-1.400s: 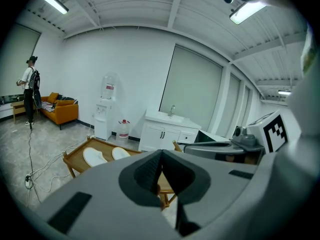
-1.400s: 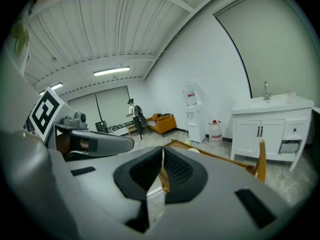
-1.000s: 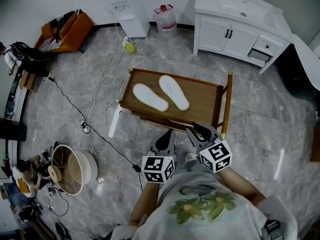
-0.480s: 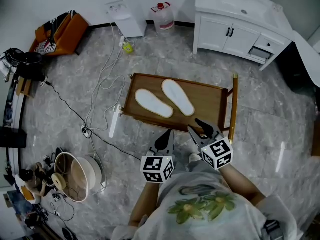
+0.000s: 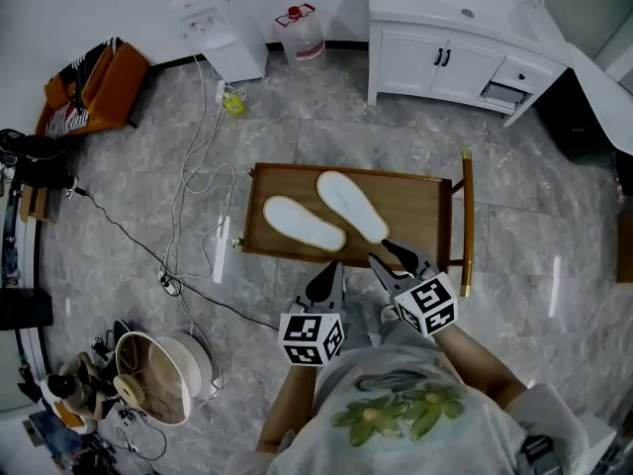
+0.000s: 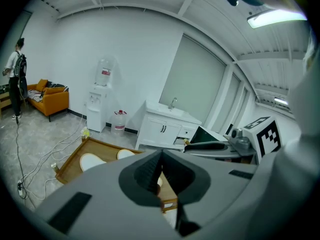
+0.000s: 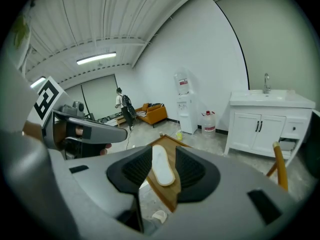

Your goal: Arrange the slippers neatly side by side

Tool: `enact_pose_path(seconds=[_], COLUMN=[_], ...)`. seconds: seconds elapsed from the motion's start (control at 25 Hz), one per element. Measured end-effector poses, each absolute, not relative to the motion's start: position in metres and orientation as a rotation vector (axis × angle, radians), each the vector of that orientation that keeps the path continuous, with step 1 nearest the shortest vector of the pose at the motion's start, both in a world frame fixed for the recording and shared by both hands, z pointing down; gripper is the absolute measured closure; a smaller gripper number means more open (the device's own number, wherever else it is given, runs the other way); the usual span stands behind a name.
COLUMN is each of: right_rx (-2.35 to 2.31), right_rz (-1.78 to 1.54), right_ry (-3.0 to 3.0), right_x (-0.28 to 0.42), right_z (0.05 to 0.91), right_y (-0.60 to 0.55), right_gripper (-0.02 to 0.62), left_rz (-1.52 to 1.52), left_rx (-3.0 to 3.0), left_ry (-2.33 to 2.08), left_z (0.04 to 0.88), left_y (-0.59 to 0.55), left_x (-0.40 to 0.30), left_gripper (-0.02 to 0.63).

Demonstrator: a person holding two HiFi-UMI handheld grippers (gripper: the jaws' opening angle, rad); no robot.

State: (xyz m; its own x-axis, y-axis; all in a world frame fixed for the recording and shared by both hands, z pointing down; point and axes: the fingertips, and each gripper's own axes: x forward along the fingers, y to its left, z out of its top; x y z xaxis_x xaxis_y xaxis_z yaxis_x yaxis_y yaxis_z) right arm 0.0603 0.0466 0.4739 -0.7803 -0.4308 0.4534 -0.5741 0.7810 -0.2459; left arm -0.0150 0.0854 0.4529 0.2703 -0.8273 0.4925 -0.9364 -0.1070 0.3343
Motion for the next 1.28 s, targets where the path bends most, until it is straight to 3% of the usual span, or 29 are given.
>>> enact_pose_path(seconds=[1.28], right_rx=[0.822], right_rz=[0.418], right_ry=[-2.382], right_x=[-0.017], right_z=[0.566], right_y=[-0.029], right_gripper=[0.465], left_rz=[0.386], left_rx=[2.081], left_ry=[-1.303], left_z=[0.506], left_y=[0.01], left_x=[-0.098], left_gripper=[0.591])
